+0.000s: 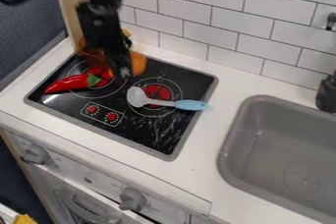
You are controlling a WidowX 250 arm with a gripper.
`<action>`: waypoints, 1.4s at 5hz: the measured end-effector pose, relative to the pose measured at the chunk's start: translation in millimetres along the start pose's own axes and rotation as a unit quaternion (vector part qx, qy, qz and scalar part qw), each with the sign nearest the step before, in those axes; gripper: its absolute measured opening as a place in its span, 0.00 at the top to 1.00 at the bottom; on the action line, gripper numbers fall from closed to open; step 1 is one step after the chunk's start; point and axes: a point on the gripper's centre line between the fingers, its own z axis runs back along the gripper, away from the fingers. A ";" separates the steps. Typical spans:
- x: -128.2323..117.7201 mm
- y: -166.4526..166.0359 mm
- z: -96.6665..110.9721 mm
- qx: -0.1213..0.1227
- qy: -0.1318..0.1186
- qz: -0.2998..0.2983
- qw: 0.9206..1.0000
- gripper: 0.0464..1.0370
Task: Put the orange bell pepper to the bottom right corner of the stove
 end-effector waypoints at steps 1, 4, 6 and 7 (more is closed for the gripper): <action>-0.1 26.3 -16.3 0.003 -0.021 -0.018 1.000 0.50; -7.1 64.3 -51.6 -0.010 -0.060 -0.049 0.997 0.50; -10.4 68.9 -55.4 0.004 -0.069 -0.069 0.995 0.15; -8.7 70.0 -55.0 0.010 -0.074 -0.069 0.995 0.02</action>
